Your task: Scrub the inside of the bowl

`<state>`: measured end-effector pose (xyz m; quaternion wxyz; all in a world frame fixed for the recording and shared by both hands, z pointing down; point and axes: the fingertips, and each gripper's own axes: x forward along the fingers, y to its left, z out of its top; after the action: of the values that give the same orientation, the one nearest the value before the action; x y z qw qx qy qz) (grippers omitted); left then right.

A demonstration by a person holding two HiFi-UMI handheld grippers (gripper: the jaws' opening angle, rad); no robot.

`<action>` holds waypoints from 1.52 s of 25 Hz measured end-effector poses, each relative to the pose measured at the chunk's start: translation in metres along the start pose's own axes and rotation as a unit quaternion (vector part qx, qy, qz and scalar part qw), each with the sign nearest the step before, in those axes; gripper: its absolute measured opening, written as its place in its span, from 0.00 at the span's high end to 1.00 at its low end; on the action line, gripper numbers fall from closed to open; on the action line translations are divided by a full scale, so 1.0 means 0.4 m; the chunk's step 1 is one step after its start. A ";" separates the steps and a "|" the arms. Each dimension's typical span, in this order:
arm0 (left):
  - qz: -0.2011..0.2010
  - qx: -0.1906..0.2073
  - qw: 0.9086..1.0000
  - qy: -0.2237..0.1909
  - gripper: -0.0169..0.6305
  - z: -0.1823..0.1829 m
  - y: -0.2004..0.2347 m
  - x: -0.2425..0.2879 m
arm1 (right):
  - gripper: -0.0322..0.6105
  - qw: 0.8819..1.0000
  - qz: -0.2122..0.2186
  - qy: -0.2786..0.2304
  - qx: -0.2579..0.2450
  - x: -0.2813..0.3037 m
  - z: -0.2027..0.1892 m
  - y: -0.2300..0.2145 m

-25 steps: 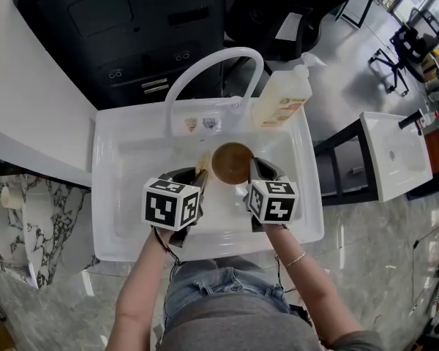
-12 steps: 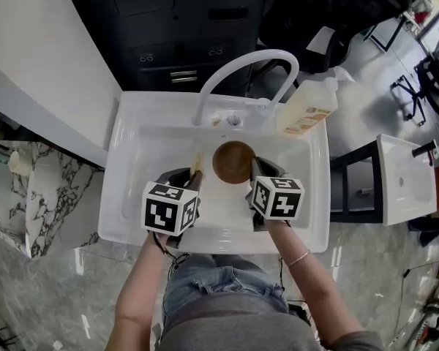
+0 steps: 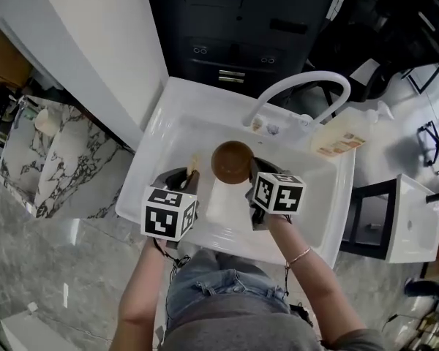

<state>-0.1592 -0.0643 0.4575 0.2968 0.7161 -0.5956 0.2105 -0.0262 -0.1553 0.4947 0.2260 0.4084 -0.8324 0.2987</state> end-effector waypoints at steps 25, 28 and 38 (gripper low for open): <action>0.065 -0.045 0.997 -0.021 0.90 -0.002 0.174 -0.017 | 0.92 0.993 0.068 0.101 0.002 0.268 -0.014 0.183; 0.062 -0.045 0.997 -0.019 0.90 0.008 0.178 0.000 | 0.92 0.992 0.068 0.105 0.004 0.285 -0.009 0.187; 0.058 -0.043 0.997 -0.014 0.90 0.030 0.179 0.032 | 0.92 0.992 0.061 0.111 -0.004 0.320 0.001 0.195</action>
<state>-0.2272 -0.0901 0.4695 0.3063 0.6695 -0.6492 0.1911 -0.1620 -0.1871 0.5494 0.3003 0.3197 -0.8269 0.3519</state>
